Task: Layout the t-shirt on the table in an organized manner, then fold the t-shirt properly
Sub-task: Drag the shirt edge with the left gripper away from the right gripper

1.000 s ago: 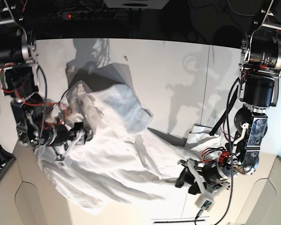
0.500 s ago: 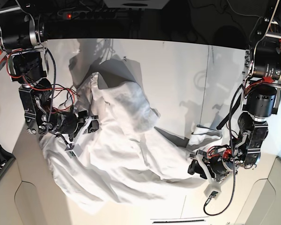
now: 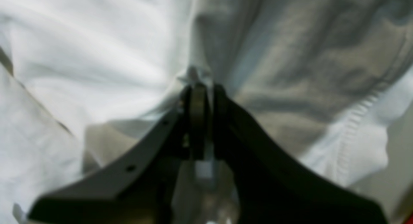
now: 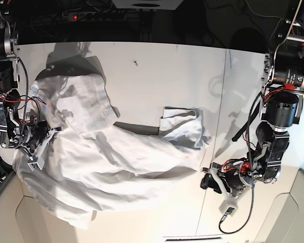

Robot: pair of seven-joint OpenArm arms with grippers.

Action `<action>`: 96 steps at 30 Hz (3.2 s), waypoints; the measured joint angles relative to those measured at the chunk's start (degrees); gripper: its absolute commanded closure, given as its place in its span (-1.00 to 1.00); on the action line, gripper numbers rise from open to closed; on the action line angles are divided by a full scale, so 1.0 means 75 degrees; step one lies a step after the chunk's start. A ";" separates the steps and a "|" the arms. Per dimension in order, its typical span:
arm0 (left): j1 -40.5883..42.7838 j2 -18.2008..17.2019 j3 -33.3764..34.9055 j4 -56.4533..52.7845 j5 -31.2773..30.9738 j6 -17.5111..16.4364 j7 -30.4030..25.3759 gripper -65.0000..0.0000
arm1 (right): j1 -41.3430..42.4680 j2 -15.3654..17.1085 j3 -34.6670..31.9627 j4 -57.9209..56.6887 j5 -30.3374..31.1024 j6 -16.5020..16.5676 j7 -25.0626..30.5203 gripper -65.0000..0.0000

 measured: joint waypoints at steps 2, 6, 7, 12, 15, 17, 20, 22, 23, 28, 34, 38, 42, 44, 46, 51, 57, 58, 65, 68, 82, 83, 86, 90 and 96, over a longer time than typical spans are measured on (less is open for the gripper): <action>0.0006 0.0143 -0.0003 0.0000 -0.0184 -0.0198 0.0309 -0.04 | 0.0085 -0.0017 -0.0006 -0.0015 0.0003 -0.0023 -0.0052 0.89; 0.0032 0.0385 0.0000 0.0000 -0.0734 -0.1265 0.1711 -0.04 | 0.0169 -0.0058 -0.0006 -0.0026 0.0029 -0.0017 -0.0079 0.89; 0.0041 0.0405 0.0035 0.0000 -0.0912 -0.1513 0.2002 -0.04 | 0.0175 -0.0061 -0.0006 -0.0038 0.0023 -0.0020 -0.0079 0.89; 0.0041 0.0009 0.0551 0.0000 -0.1070 -0.1574 0.1996 -0.04 | 0.0184 -0.0073 -0.0006 -0.0038 0.0003 -0.0026 -0.0044 0.89; 0.0041 -0.0256 0.0600 0.0000 -0.0731 -0.0912 0.1373 -0.04 | 0.0178 -0.0073 -0.0006 -0.0038 -0.0003 -0.0047 -0.0038 0.89; 0.0029 -0.0379 0.0597 0.0000 -0.0382 -0.0545 0.1049 -0.04 | 0.0175 -0.0073 -0.0006 -0.0038 0.0003 -0.0044 -0.0041 0.89; 0.0067 -0.0434 0.0597 0.0000 -0.0251 -0.0370 0.1046 -0.04 | 0.0178 -0.0073 -0.0006 -0.0038 0.0003 -0.0044 -0.0041 0.89; 0.0227 -0.0385 0.0597 -0.0009 -0.0254 -0.0370 0.1000 -0.04 | 0.0178 -0.0076 -0.0006 -0.0038 0.0003 -0.0044 -0.0041 0.89; 0.0329 -0.0356 0.0597 -0.0058 -0.0259 -0.0321 0.0874 -0.04 | 0.0178 -0.0076 -0.0006 -0.0038 0.0003 -0.0044 -0.0041 0.89; 0.0621 -0.0189 0.0600 -0.0562 0.0181 0.0204 0.0029 -0.04 | 0.0178 -0.0076 -0.0006 -0.0038 0.0000 -0.0047 -0.0035 0.89; 0.0548 0.0178 0.0589 -0.0851 0.0350 0.0347 -0.0210 -0.04 | 0.0172 -0.0076 -0.0006 -0.0038 0.0003 -0.0044 -0.0020 0.89; 0.0519 0.0358 0.0592 -0.0857 0.0350 0.0000 -0.0227 -0.04 | 0.0172 -0.0076 -0.0006 -0.0038 0.0003 -0.0044 -0.0023 0.89; 0.0463 0.0443 0.0592 -0.0874 0.0379 -0.0154 -0.0146 0.56 | 0.0172 -0.0073 -0.0006 -0.0038 0.0000 -0.0044 -0.0020 0.89; 0.0466 0.0452 0.0595 -0.0874 0.0361 -0.0178 -0.0149 1.00 | 0.0172 -0.0076 -0.0006 -0.0038 0.0003 -0.0044 -0.0020 0.89; 0.0463 0.0446 0.0595 -0.0877 0.0364 -0.0178 -0.0154 1.00 | 0.0172 -0.0076 -0.0006 -0.0038 0.0003 -0.0044 -0.0017 0.89; 0.0102 0.0323 0.0609 -0.0909 0.1201 -0.0227 -0.0656 1.00 | 0.0172 -0.0076 -0.0006 -0.0038 0.0003 -0.0047 -0.0020 0.89; -0.1405 -0.0219 0.0597 -0.0877 0.1163 0.0175 -0.0682 1.00 | 0.0172 -0.0076 -0.0009 -0.0038 -0.0009 -0.0047 -0.0023 0.89; -0.1556 -0.0256 0.0597 -0.0874 0.1174 0.0175 -0.0629 1.00 | 0.0172 -0.0076 -0.0006 -0.0038 -0.0009 -0.0047 -0.0017 0.89; -0.2226 -0.0280 0.0606 -0.0898 0.1040 -0.0035 -0.0589 1.00 | 0.0172 -0.0076 -0.0006 -0.0038 -0.0006 -0.0044 -0.0017 0.89; -0.2279 -0.0297 0.0603 -0.0892 0.1020 -0.0458 -0.0970 0.28 | 0.0175 -0.0076 -0.0006 -0.0038 0.0000 -0.0044 -0.0015 0.89; -0.2049 -0.1096 0.0603 -0.0892 0.1029 0.0108 -0.0297 0.14 | 0.0172 -0.0076 -0.0006 -0.0038 -0.0006 -0.0047 -0.0009 0.89; -0.1953 -0.1139 0.0597 -0.0892 0.0982 -0.0003 -0.0312 0.14 | 0.0172 -0.0076 -0.0006 -0.0038 -0.0006 -0.0047 -0.0003 0.89; -0.1486 -0.1125 0.0597 -0.0892 0.0787 -0.0015 -0.0393 0.14 | 0.0172 -0.0076 -0.0006 -0.0038 -0.0006 -0.0047 0.0015 0.89; -0.0711 -0.0985 0.0606 -0.0895 0.0478 0.0638 -0.0889 0.14 | 0.0172 -0.0076 -0.0006 -0.0038 -0.0003 -0.0047 0.0015 0.89; -0.0157 -0.0510 0.0603 -0.0898 0.0822 0.1682 -0.1766 0.15 | 0.0172 -0.0076 -0.0009 -0.0038 -0.0026 -0.0047 0.0017 0.89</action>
